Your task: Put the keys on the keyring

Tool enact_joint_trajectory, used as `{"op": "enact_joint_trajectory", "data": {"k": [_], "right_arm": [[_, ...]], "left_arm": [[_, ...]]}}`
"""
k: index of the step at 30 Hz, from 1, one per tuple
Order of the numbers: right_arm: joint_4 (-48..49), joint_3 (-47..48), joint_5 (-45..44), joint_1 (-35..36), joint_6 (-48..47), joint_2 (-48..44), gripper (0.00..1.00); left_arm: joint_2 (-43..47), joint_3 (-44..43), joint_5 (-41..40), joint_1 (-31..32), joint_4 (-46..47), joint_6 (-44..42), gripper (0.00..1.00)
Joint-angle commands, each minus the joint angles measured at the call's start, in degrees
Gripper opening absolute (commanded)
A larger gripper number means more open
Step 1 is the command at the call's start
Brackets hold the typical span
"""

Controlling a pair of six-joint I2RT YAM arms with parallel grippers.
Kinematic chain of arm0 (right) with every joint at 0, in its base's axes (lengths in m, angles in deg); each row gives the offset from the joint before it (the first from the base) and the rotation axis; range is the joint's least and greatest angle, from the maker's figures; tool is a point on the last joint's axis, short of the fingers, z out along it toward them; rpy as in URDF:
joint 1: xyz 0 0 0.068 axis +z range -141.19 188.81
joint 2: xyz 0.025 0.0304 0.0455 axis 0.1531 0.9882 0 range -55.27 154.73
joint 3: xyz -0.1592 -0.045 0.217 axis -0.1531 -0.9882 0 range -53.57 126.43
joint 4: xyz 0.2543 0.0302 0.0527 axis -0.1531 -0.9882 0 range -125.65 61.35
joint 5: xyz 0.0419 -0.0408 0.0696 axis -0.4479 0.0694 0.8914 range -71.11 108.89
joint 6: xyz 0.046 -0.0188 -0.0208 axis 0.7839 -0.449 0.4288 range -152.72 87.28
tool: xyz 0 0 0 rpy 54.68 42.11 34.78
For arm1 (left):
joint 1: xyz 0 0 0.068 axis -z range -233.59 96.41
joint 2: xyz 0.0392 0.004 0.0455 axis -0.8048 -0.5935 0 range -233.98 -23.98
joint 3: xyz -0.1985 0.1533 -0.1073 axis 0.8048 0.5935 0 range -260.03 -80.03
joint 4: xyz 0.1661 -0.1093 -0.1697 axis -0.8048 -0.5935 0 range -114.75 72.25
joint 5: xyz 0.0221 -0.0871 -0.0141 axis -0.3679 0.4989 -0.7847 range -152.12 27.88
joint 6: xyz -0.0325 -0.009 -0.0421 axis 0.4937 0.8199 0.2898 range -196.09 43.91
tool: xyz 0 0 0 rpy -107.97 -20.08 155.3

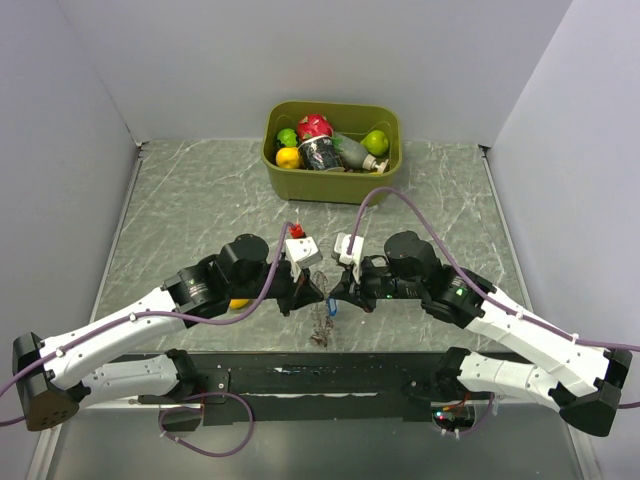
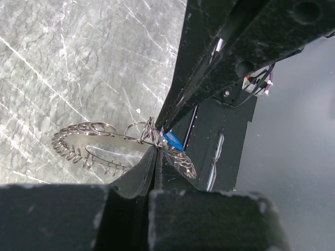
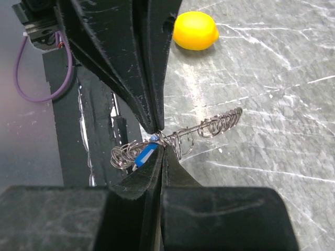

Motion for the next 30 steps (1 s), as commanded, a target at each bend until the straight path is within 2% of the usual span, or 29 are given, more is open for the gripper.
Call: {"op": "enact_joint_trajectory", "data": {"k": [1,20,23,24,25,27,30], "right_arm": [[2.86,1.31,-2.53,-1.11,1.47,0.07,0.0],[1.89,-0.36,-1.47,-2.61,2.35,-1.86,0.0],[2.5,-1.06,-2.26,-2.61,1.74,-4.49,0.29],[2.68,-1.24,-2.53,-2.69,1.39,-5.45,0.47],[3.03,-1.68,-3.05,-2.7,1.12,-7.03,0.55],[4.08,-2.21,-2.97,-2.78,0.07,-8.88,0.65],[6.63,-3.96,-0.87,-2.87,-1.51,-12.66,0.7]], "left_arm": [[2.06,-2.6,2.6,0.99,4.57,-0.1,0.01],[6.27,-0.14,0.75,0.99,7.82,0.26,0.01],[6.8,0.56,1.19,0.99,8.7,0.17,0.01],[6.8,0.66,1.28,1.08,8.79,0.17,0.01],[6.8,0.66,1.45,0.99,8.97,0.08,0.01],[6.8,0.83,1.81,0.99,9.23,0.08,0.01],[6.72,1.09,2.51,0.99,9.84,-0.27,0.01]]}}
